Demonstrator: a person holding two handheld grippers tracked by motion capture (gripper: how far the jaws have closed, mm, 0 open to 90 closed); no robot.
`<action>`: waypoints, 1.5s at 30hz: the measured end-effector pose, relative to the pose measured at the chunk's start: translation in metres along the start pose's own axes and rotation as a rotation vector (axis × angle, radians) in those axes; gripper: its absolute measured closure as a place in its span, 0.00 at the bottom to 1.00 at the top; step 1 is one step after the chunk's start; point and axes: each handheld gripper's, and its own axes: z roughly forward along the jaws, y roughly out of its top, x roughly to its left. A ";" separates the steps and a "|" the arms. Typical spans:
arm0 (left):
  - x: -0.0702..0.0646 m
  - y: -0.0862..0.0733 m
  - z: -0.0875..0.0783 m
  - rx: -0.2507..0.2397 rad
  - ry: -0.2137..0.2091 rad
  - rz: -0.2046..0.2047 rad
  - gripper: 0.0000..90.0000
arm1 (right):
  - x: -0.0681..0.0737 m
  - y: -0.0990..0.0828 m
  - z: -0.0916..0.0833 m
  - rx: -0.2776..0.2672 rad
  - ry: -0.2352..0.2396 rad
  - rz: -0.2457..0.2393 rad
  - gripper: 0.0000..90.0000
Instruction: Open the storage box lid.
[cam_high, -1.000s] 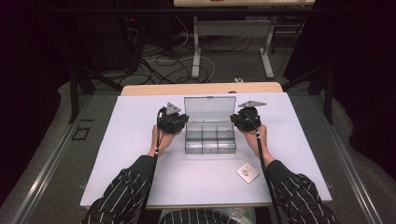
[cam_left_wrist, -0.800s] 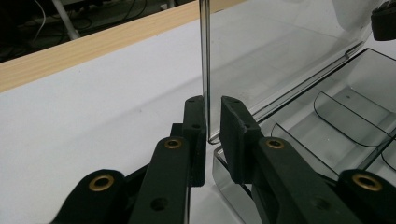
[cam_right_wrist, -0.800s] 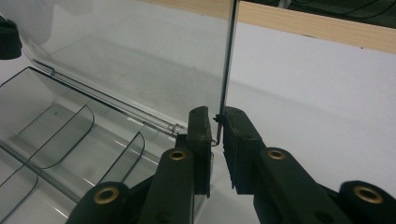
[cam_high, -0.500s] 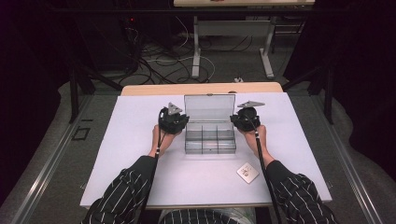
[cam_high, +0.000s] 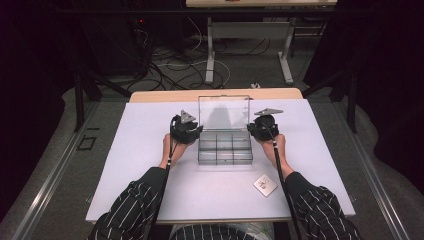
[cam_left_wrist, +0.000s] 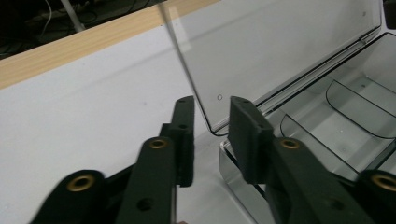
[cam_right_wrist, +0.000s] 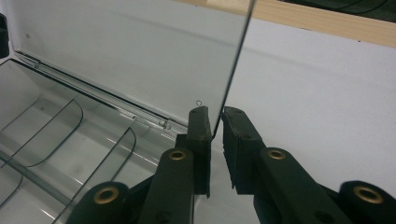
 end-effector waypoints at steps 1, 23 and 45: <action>0.000 0.000 -0.001 0.001 0.001 0.001 0.74 | 0.000 0.000 0.000 0.000 0.000 0.000 0.89; -0.010 -0.021 -0.073 0.082 -0.055 0.026 0.08 | 0.010 -0.013 -0.053 0.122 0.159 -0.082 0.28; -0.019 -0.068 -0.131 0.131 -0.060 0.054 0.00 | 0.018 -0.053 -0.094 0.177 0.248 -0.139 0.05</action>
